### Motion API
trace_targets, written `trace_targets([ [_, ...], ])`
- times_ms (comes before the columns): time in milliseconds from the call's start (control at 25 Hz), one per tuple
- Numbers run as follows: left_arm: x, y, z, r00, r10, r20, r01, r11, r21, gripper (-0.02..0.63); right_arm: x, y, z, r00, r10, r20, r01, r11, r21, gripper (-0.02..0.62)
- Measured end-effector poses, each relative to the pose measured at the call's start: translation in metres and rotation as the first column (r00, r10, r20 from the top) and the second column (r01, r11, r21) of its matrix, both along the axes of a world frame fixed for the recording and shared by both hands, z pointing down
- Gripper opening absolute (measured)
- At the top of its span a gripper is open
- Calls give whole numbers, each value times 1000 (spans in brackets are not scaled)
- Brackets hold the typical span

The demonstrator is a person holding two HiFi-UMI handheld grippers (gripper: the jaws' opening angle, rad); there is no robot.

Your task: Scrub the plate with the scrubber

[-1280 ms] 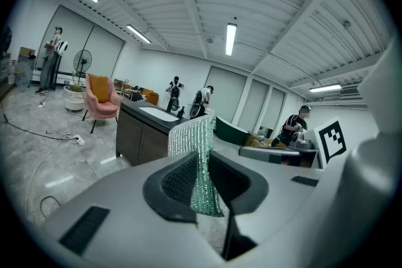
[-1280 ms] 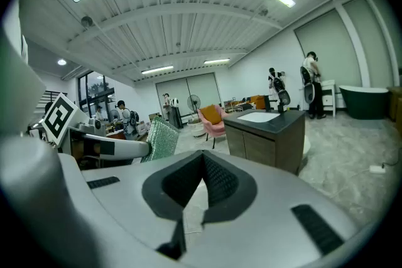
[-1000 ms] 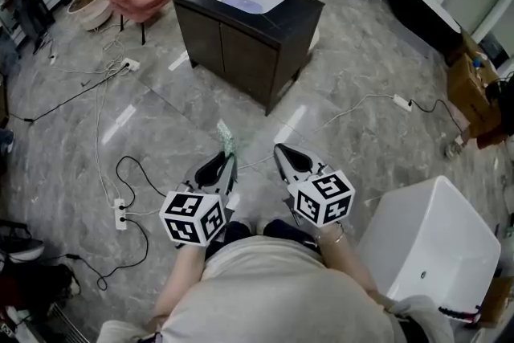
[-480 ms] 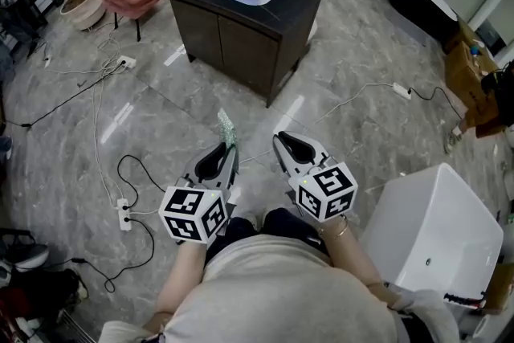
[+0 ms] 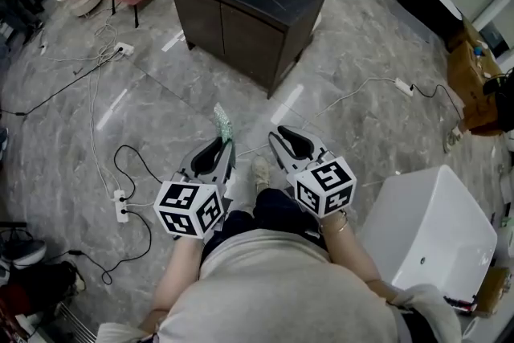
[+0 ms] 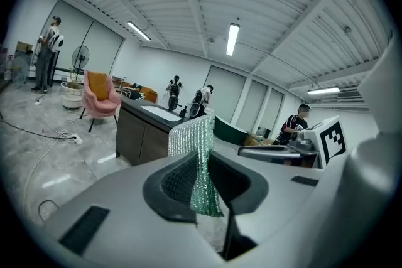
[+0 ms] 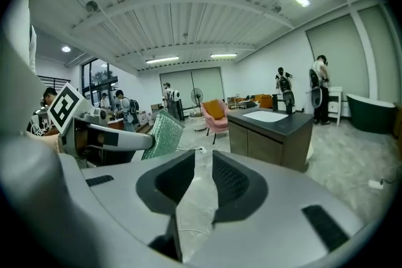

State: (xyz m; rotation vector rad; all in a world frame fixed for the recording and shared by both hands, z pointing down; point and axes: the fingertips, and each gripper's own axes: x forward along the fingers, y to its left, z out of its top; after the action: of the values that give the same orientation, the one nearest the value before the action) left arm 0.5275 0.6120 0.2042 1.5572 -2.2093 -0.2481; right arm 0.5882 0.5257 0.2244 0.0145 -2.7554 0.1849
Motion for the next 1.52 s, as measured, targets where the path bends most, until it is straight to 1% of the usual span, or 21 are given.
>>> trace_targets([
  [80, -13, -6, 2, 1000, -13, 4, 13, 1000, -7, 77, -14, -10, 3, 1000, -8, 4, 8, 1000, 0, 95],
  [240, -48, -31, 3, 999, -42, 11, 42, 999, -7, 77, -51, -38, 3, 999, -21, 26, 21, 1000, -9, 100],
  [480, -104, -91, -11, 997, -50, 54, 50, 999, 5, 77, -108, -94, -6, 998, -34, 56, 34, 999, -4, 121],
  [680, -147, -140, -18, 996, -66, 67, 66, 998, 4, 77, -153, -146, -13, 998, -25, 59, 26, 1000, -9, 126],
  [880, -188, -177, -18, 992, -114, 56, 114, 994, 0, 77, -191, -190, -19, 997, -40, 71, 42, 999, -23, 124],
  [1000, -201, -188, -14, 989, -137, 47, 138, 990, -15, 77, -207, -209, -15, 997, -41, 63, 44, 997, -58, 124],
  [1160, -220, -192, -5, 987, -162, 4, 162, 986, -51, 77, -227, -221, -9, 998, -48, 47, 52, 996, -77, 124],
  [1320, -236, -197, -7, 984, -176, 1, 176, 983, -50, 77, -245, -231, 2, 998, -54, 29, 56, 994, -93, 124],
  [1520, -274, -211, 0, 986, -164, -1, 164, 985, -50, 77, -275, -249, 9, 1000, -8, 27, 11, 995, -97, 124],
])
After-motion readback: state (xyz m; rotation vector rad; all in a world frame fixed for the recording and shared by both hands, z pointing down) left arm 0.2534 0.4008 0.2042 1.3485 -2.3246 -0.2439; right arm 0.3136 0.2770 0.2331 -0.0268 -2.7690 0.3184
